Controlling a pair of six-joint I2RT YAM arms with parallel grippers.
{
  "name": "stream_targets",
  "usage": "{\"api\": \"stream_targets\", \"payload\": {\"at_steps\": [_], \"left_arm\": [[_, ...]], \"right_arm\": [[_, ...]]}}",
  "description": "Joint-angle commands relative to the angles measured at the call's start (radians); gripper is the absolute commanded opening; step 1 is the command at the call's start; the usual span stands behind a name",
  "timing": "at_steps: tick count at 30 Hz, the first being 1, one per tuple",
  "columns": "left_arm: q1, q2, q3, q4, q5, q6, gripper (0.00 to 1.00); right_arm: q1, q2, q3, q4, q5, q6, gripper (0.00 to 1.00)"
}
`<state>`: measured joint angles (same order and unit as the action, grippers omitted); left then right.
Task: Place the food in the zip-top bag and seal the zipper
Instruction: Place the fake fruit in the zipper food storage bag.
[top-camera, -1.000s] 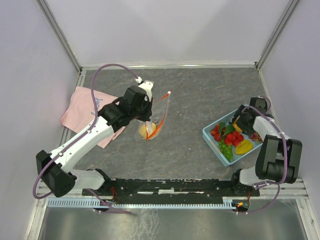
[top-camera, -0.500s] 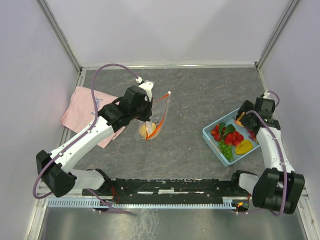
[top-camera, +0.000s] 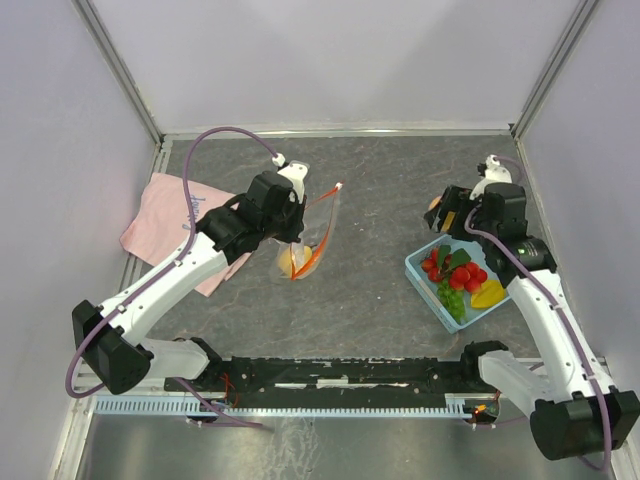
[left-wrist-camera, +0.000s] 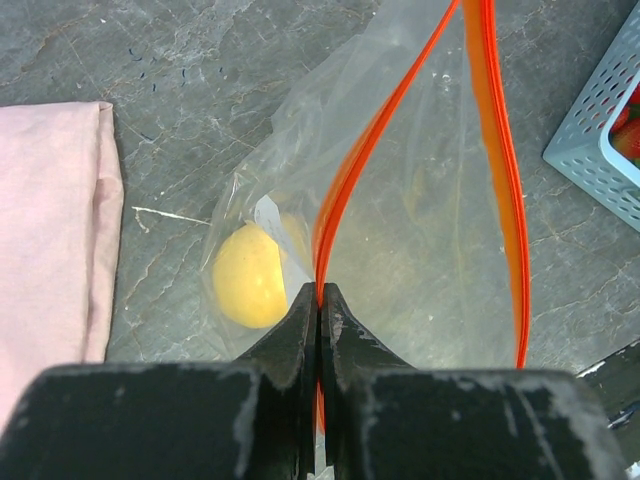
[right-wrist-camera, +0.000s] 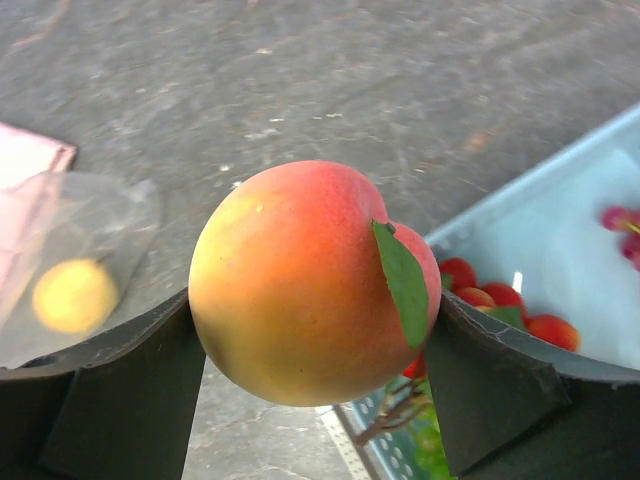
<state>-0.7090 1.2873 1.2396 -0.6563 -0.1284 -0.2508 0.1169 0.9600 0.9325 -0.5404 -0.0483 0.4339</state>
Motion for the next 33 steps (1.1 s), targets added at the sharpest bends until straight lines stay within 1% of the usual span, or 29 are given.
{"api": "stream_targets", "payload": {"at_steps": [1,5,6,13,17,26,29,33], "left_arm": [[-0.003,-0.018,0.057,0.019,0.01,0.054,0.03],[-0.003,-0.021,0.067,0.018,0.02,0.054,0.03],[-0.003,-0.02,0.069,0.016,0.022,0.053,0.03],[-0.003,-0.013,0.079,0.014,0.037,0.043,0.03],[-0.002,-0.01,0.08,0.014,0.045,0.031,0.03],[-0.002,-0.004,0.072,0.021,0.054,0.017,0.03],[-0.003,-0.014,0.065,0.036,0.064,0.006,0.03],[-0.003,-0.025,0.058,0.043,0.079,-0.002,0.03]], "right_arm": [[0.081,-0.02,0.061,0.115,-0.097,-0.003,0.62],[0.169,-0.013,0.063,0.23,-0.174,0.029,0.62],[0.207,-0.006,0.067,0.263,-0.185,0.031,0.62],[0.403,0.064,0.111,0.402,-0.209,0.017,0.64],[0.491,0.101,0.117,0.52,-0.232,0.037,0.65],[0.613,0.237,0.14,0.734,-0.259,0.109,0.66],[0.626,0.275,0.131,0.766,-0.23,0.132,0.66],[0.627,0.31,0.104,0.773,-0.199,0.121,0.66]]}}
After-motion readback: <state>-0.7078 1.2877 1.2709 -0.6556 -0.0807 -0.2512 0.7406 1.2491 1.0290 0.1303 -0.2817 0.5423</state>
